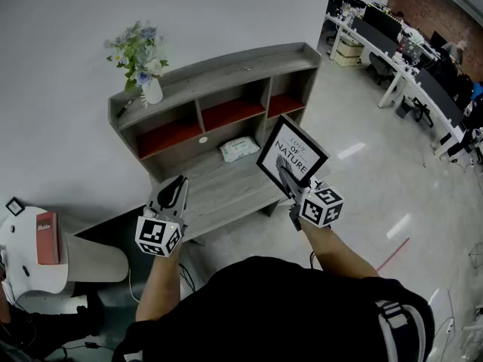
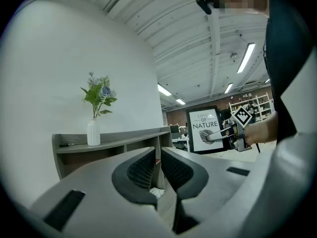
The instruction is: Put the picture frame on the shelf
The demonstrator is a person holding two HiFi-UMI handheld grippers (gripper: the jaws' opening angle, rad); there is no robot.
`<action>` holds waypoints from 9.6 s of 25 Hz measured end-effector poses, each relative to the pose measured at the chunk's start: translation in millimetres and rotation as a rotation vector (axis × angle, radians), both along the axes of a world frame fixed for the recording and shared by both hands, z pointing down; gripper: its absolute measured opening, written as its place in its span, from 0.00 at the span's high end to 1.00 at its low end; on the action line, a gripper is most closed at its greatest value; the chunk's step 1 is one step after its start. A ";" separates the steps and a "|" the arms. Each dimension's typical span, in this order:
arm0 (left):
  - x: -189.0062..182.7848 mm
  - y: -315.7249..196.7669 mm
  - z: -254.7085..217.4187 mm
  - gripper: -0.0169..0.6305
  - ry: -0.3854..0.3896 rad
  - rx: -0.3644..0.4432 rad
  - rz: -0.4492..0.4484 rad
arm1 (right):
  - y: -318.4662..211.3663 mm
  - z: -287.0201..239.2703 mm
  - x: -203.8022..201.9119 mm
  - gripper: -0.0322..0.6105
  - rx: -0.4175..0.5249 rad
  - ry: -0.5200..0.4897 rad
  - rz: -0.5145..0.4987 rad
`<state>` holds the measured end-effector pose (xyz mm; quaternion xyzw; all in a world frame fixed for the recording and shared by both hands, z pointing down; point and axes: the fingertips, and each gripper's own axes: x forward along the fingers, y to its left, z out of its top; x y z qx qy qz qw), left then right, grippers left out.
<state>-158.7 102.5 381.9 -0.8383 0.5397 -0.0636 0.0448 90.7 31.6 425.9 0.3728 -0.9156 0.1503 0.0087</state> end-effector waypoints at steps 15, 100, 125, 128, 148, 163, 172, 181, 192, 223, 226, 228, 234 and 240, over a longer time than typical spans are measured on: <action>-28.1 8.6 10.1 0.90 0.003 -0.014 0.062 | 16.5 0.9 -14.8 0.91 0.016 0.017 0.089; -1.4 -189.3 49.9 0.90 -0.030 -0.117 -0.092 | -228.3 56.9 19.0 0.91 0.000 0.073 0.031; 23.9 -228.7 53.7 0.90 -0.030 -0.103 -0.157 | -278.0 58.7 26.0 0.91 0.005 0.050 -0.056; 26.2 -235.0 54.6 0.90 -0.027 -0.103 -0.159 | -281.5 61.5 27.1 0.91 0.002 0.057 -0.064; 40.8 -247.8 60.8 0.90 -0.022 -0.126 -0.138 | -293.8 69.8 30.9 0.91 -0.006 0.055 -0.074; 17.7 -252.2 56.0 0.90 -0.038 -0.137 -0.048 | -296.2 76.6 18.9 0.91 -0.025 0.063 0.019; -1.6 -260.0 56.4 0.90 -0.036 -0.137 0.015 | -294.6 73.7 9.2 0.91 -0.021 0.064 0.088; -17.1 -260.8 55.6 0.90 -0.029 -0.136 0.075 | -290.6 75.3 -3.6 0.91 -0.022 0.059 0.154; -36.8 -263.0 55.8 0.90 -0.033 -0.138 0.128 | -286.8 75.8 -17.7 0.91 -0.025 0.064 0.207; -64.7 -265.8 66.5 0.90 -0.041 -0.170 0.103 | -295.6 127.2 -34.0 0.91 -0.109 0.073 0.212; -66.1 -267.2 67.8 0.90 -0.032 -0.175 0.102 | -299.5 128.1 -36.4 0.91 -0.108 0.075 0.208; -67.9 -268.7 67.8 0.90 -0.034 -0.174 0.100 | -302.0 128.3 -37.8 0.91 -0.108 0.074 0.208; -72.7 -271.2 73.0 0.90 -0.033 -0.185 0.094 | -306.6 131.6 -40.5 0.91 -0.110 0.075 0.205; -71.8 -273.7 75.2 0.90 -0.031 -0.192 0.098 | -307.8 132.4 -41.3 0.91 -0.102 0.074 0.207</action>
